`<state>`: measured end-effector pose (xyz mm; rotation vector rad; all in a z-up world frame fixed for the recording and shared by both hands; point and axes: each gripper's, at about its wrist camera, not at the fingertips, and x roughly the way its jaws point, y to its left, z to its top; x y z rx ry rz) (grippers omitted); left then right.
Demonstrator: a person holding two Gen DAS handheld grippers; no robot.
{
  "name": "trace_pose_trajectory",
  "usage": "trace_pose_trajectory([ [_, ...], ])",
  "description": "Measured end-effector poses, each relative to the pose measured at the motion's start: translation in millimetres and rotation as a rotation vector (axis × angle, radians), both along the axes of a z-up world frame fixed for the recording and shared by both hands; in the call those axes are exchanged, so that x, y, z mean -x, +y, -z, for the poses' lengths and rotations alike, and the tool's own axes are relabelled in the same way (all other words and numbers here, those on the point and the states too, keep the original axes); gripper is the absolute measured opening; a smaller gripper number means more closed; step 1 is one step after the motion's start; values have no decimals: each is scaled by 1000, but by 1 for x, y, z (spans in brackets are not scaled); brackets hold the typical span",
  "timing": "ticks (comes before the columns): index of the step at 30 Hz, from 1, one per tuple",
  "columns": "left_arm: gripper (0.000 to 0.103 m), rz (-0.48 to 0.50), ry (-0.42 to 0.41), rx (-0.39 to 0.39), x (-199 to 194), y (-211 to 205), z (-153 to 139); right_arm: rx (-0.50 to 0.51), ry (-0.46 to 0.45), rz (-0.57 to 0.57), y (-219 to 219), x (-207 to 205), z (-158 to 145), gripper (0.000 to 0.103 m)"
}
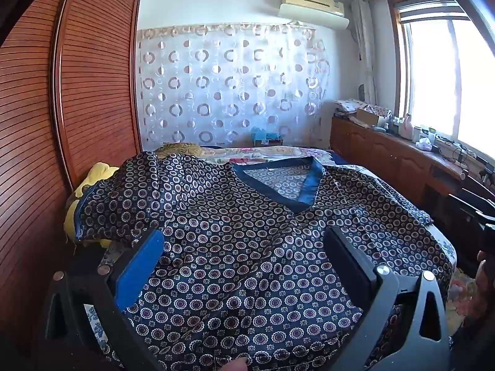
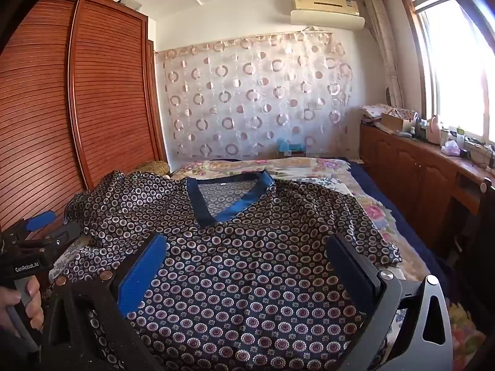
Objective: Fold small clothes
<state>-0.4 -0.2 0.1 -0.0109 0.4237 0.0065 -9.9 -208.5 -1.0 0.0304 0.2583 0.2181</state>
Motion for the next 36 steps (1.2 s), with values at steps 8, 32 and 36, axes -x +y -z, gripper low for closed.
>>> trace_pose_trajectory([
  [8,103,5,-4,2,0,0,0,6,-4,2,-1,0,0,103],
  [32,103,5,-7,1,1,0,-6,8,-7,3,2,2,-1,103],
  [36,103,4,-8,1,1,-1,-5,8,-7,3,2,2,-2,103],
])
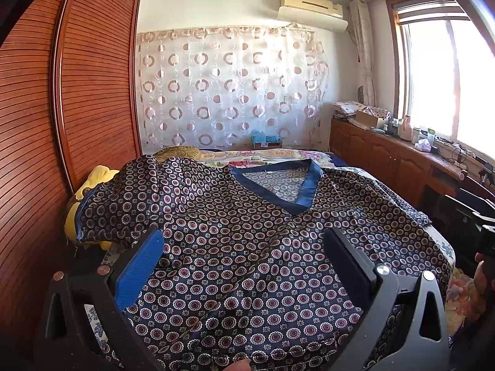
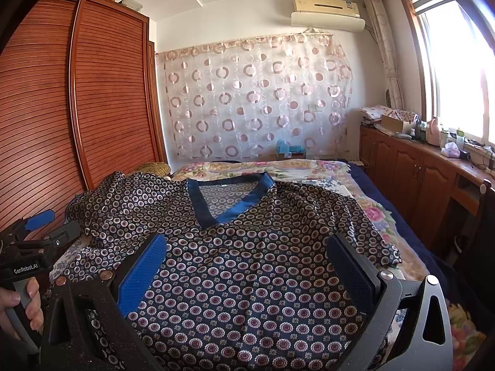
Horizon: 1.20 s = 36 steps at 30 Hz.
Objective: Fold small clothes
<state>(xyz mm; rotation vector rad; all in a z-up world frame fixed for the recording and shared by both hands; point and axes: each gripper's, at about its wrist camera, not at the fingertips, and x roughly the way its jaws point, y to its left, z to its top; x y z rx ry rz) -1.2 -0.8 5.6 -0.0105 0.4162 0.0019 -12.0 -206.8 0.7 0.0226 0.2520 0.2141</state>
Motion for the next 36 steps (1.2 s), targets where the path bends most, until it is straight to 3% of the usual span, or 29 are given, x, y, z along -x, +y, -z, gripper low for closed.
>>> trace_pose_trajectory([
  [36,103,0,-7,-1,3,-5,-3,-1,-7,-3,2,-1,-2,103],
])
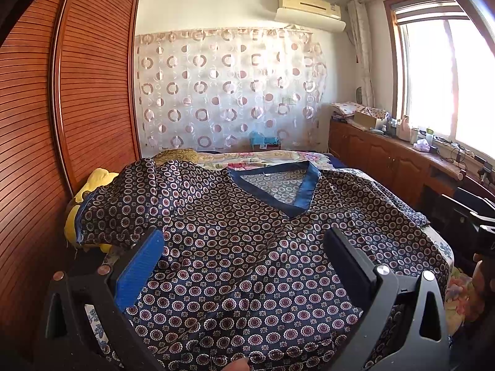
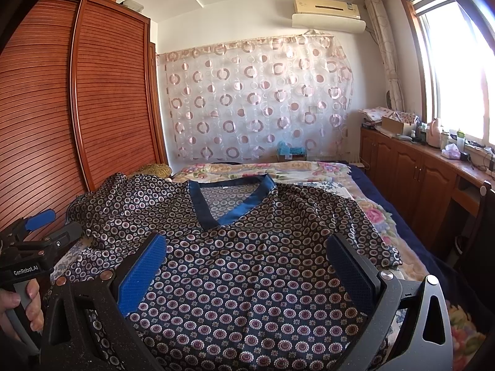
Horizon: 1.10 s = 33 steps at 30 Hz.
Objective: Fold small clothes
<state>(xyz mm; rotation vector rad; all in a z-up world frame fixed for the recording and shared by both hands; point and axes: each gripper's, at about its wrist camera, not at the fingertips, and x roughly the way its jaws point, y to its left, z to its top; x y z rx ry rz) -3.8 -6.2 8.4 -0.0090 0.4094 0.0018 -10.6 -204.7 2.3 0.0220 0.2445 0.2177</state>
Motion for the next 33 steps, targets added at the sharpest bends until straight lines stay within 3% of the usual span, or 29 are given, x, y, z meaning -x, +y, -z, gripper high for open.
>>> trace_pose_trajectory([
  [24,103,-2,13,9,0,0,-2,-8,-1,-11,-2,-3,3,103],
  [33,103,-66,65,26,-6,39,15,6,1,-47,8,-20,11,103],
])
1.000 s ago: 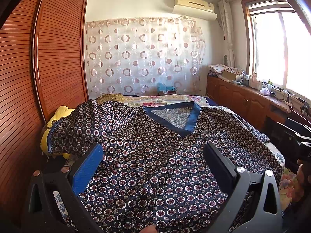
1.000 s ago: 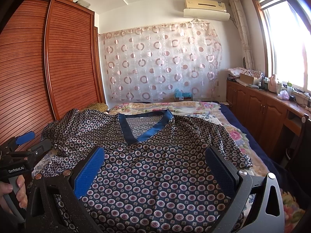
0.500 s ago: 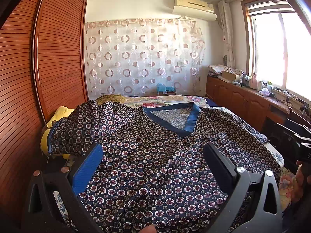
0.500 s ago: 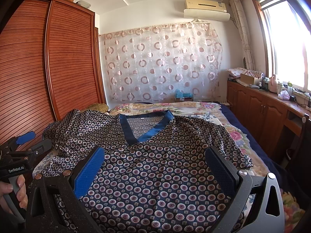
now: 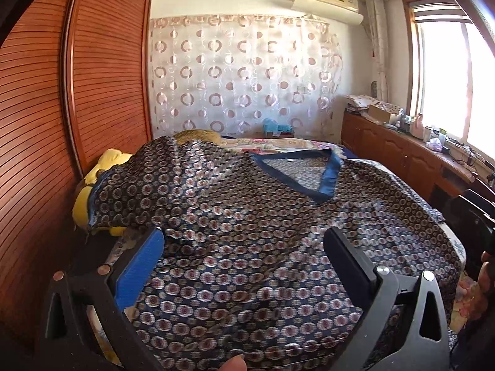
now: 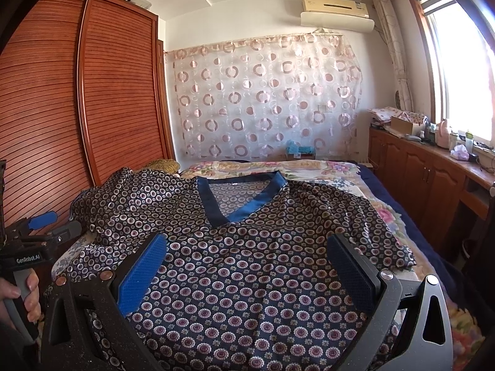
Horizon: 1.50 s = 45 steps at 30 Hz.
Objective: Fold small clothes
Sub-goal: 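Grasp one side of the navy shirt with the left tool and fold it inward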
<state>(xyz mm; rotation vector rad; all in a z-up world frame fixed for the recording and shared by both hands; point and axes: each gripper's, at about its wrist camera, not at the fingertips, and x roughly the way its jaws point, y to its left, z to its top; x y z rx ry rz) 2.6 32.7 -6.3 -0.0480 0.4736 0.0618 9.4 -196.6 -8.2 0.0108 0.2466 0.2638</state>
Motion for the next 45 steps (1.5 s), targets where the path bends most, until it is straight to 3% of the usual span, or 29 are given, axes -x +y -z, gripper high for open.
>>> trace_pose_trajectory([
  [12,100,-74,31,35,-5,86,10,42,48,-159,19,-37,14,102],
  [18,98,-88,41,15,-13,124,6,53,86,-231,32,-57,22,101],
  [19,96,-94,46,13,-16,133,6,59,93,-242,35,-60,24,101],
  [20,87,-98,49,14,-18,139,5,65,99,-254,38,-63,26,101],
  [26,68,-95,104,64,-47,188,14,114,128,-306,61,-85,36,101],
  [32,67,-85,185,163,-76,215,39,131,165,-350,75,-104,36,101],
  [37,66,-74,201,225,-86,224,52,133,183,-389,90,-117,37,101],
  [40,53,-37,209,258,-89,225,56,124,207,-401,96,-128,38,101],
  [42,44,-20,206,241,-89,222,55,103,225,-413,98,-134,38,101],
  [45,21,-11,194,224,-88,218,51,99,232,-413,101,-139,39,101],
])
